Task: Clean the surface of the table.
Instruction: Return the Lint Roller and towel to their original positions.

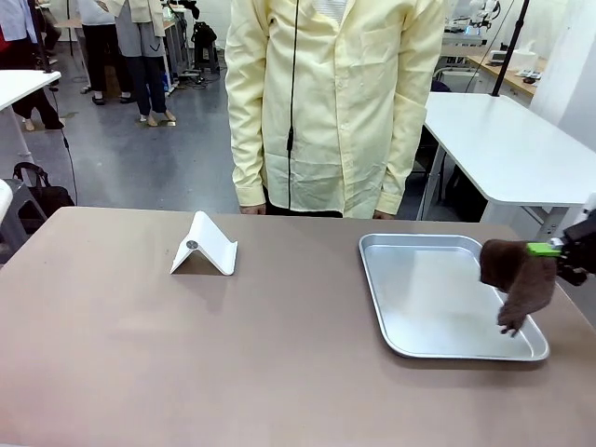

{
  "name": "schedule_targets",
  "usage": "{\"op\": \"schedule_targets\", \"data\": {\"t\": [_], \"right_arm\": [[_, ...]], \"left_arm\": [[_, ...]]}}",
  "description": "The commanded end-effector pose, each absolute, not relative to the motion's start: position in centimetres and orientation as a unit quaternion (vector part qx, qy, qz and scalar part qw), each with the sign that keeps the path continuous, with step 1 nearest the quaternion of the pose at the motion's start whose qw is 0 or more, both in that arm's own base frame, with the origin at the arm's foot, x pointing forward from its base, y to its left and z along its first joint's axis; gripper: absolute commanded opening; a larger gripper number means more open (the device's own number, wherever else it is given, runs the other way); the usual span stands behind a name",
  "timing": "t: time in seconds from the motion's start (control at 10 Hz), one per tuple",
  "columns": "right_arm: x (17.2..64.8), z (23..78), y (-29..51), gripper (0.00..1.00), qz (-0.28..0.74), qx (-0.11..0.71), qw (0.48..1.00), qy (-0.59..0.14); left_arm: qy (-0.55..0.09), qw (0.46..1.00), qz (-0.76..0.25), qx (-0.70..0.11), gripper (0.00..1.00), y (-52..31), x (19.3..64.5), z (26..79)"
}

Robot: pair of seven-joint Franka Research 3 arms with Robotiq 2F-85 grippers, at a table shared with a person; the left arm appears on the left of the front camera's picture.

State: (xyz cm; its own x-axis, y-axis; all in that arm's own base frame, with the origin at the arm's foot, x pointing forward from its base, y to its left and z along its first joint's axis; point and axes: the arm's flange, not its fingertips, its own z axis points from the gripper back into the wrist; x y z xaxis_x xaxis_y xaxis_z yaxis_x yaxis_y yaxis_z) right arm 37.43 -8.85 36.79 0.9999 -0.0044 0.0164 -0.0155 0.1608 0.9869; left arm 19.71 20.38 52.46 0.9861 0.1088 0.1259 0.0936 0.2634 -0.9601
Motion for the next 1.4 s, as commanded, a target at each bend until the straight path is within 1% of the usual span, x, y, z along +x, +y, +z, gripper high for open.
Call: {"op": "schedule_targets", "data": {"t": [0.0, 0.1, 0.3, 0.4, 0.6, 0.8, 0.9, 1.0, 1.1, 1.2, 1.3], "right_arm": [[39.1, 38.5, -4.1, 0.07, 0.027, 0.628, 0.778, 0.003], [40.2, 39.1, -1.4, 0.07, 0.042, 0.637, 0.769, -0.015], [42.8, 39.5, 4.9, 0.07, 0.077, 0.638, 0.766, 0.005], [44.4, 39.5, 8.5, 0.07, 0.081, 0.633, 0.770, 0.013], [46.6, 38.0, 15.0, 0.07, 0.064, 0.615, 0.786, 0.006], [48.0, 35.4, 19.3, 0.07, 0.047, 0.593, 0.803, -0.030], [48.5, 34.0, 20.6, 0.07, 0.042, 0.589, 0.807, -0.024], [48.7, 32.8, 21.5, 0.07, 0.043, 0.574, 0.817, -0.021], [48.9, 31.9, 22.1, 0.07, 0.045, 0.562, 0.826, -0.027], [49.3, 31.1, 22.4, 0.07, 0.028, 0.557, 0.830, -0.008], [49.9, 30.8, 22.1, 0.07, 0.006, 0.569, 0.823, 0.001]], "left_arm": [[-0.042, 0.818, -0.014, -0.573, 0.22, 15.4, 23.3, 54.5], [-0.005, 0.825, 0.001, -0.564, 0.22, 13.1, 25.6, 55.0], [0.033, 0.835, 0.010, -0.549, 0.22, 9.0, 30.4, 56.2], [0.018, 0.844, 0.043, -0.534, 0.22, 6.7, 33.2, 56.7], [-0.002, 0.865, 0.067, -0.497, 0.22, 2.7, 37.5, 57.0], [-0.004, 0.889, 0.095, -0.448, 0.22, -0.5, 42.1, 56.5], [0.003, 0.896, 0.097, -0.433, 0.22, -1.7, 44.3, 55.9], [-0.002, 0.905, 0.077, -0.418, 0.22, -2.3, 46.4, 55.6], [0.028, 0.909, 0.054, -0.412, 0.22, -2.8, 48.1, 55.1], [0.049, 0.923, 0.024, -0.381, 0.22, -3.4, 49.7, 54.2], [0.038, 0.936, -0.005, -0.350, 0.22, -3.8, 51.2, 53.3]]}}
